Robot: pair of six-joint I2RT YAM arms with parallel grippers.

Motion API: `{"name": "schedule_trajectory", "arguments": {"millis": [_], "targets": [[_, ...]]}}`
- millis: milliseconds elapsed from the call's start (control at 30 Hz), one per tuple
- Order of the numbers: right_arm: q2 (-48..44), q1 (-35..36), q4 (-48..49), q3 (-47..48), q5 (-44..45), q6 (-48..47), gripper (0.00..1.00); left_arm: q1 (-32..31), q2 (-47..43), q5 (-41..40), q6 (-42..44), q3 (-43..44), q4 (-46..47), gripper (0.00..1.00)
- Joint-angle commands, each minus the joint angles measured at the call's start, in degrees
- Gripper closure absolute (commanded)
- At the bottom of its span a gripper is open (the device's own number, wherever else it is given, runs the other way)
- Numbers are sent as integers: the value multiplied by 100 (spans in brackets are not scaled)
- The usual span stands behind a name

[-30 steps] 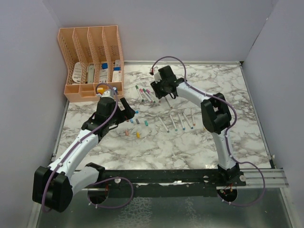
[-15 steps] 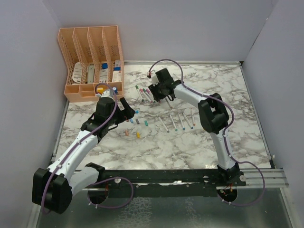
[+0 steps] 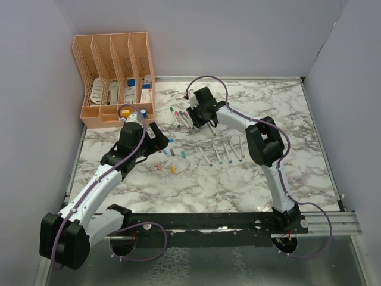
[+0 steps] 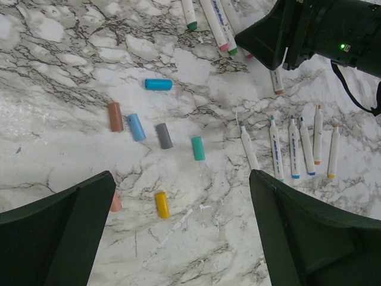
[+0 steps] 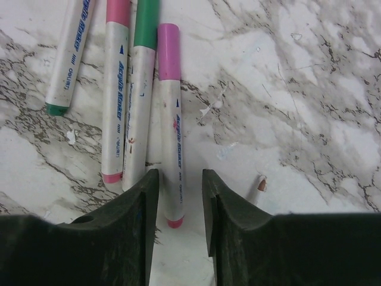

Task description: Open the pen caps

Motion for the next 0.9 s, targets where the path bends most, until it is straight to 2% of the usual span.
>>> {"name": "schedule_trajectory", "arguments": {"millis": [0, 200, 333, 467, 567, 867], "targets": [[274, 45, -114, 220, -155, -72, 70, 30, -144, -133, -28, 115, 28, 1], [334, 47, -128, 274, -148, -46, 98, 44, -179, -175, 5, 242, 1, 1], [126, 47, 101, 188, 121, 123, 99, 54, -185, -201, 25, 371, -24, 1], [-725, 43, 770, -369, 410, 361, 99, 53, -150, -153, -130, 386, 157, 3], [-1546, 47, 1284, -1097, 88, 463, 99, 48, 38, -21, -264, 399, 456, 3], [-3301, 170, 1052, -2447, -610, 846, 99, 53, 1138, 699, -985, 753, 1902, 10]]}}
